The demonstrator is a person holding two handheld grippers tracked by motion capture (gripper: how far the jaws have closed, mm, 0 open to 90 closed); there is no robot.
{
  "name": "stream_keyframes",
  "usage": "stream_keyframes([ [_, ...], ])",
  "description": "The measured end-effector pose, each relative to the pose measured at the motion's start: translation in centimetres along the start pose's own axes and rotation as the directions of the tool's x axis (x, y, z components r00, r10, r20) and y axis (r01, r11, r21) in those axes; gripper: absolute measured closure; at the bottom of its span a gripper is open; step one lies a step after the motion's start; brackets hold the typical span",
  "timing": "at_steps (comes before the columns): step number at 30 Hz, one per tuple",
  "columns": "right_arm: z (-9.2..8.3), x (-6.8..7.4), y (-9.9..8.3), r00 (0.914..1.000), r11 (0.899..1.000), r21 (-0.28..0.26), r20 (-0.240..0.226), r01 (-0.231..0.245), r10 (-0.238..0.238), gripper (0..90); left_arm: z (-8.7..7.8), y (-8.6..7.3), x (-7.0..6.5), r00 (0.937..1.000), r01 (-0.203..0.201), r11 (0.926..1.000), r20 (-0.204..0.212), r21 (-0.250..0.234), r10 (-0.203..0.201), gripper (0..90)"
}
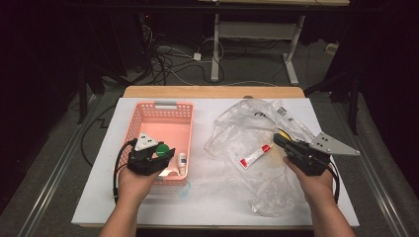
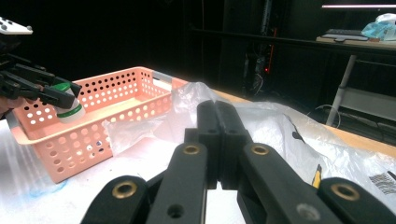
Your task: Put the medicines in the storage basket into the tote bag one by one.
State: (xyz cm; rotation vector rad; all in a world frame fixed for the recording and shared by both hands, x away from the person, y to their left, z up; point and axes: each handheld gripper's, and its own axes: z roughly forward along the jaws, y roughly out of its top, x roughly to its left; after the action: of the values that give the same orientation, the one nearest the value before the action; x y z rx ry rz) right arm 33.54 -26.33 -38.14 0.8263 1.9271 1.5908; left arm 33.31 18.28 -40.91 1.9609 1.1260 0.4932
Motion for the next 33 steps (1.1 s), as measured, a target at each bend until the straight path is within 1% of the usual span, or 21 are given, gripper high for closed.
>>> stream_keyframes([
  [4, -0.1, 0.0, 0.0, 1.0000, 1.000, 0.000, 0.002, 0.003, -0.003, 90.0, -0.2, -0.5, -0.2, 1.0000, -0.007, 0.9999, -0.001, -0.010, 0.007, 50.1],
  [7, -0.2, -0.1, 0.0, 1.0000, 1.000, -0.004, 0.003, 0.003, -0.003, 90.0, -0.2, -0.8, -0.3, 0.9999, 0.000, 0.9999, 0.012, -0.014, 0.000, 50.0],
  [9, -0.2, 0.0, 0.0, 1.0000, 1.000, -0.002, 0.003, 0.000, 0.000, 90.0, -0.2, -0.8, -0.5, 0.9999, -0.007, 0.9998, 0.009, -0.019, 0.008, 50.0],
  [11, -0.2, 0.0, 0.0, 1.0000, 1.000, -0.001, 0.002, 0.007, -0.007, 90.0, -0.4, -0.7, -0.9, 0.9998, -0.015, 0.9994, 0.011, -0.030, 0.015, 50.1],
  [17, -0.3, -0.1, 0.0, 1.0000, 1.000, -0.005, 0.002, 0.003, -0.003, 90.0, -0.8, -0.3, -1.8, 0.9993, -0.033, 0.9976, 0.017, -0.061, 0.034, 50.0],
  [21, -0.3, -0.1, 0.0, 1.0000, 1.000, -0.004, 0.002, 0.003, -0.003, 90.0, -1.1, 0.0, -2.2, 0.9989, -0.034, 0.9964, 0.030, -0.078, 0.036, 50.1],
  [27, -0.3, -0.1, 0.0, 1.0000, 1.000, -0.002, 0.002, 0.008, -0.008, 90.0, -1.3, 0.4, -3.0, 0.9973, -0.048, 0.9943, 0.051, -0.095, 0.053, 50.0],
  [33, -0.2, 0.0, 0.0, 1.0000, 1.000, -0.001, 0.000, 0.002, -0.002, 90.0, -1.4, 0.7, -3.6, 0.9957, -0.047, 0.9927, 0.075, -0.111, 0.055, 50.1],
])
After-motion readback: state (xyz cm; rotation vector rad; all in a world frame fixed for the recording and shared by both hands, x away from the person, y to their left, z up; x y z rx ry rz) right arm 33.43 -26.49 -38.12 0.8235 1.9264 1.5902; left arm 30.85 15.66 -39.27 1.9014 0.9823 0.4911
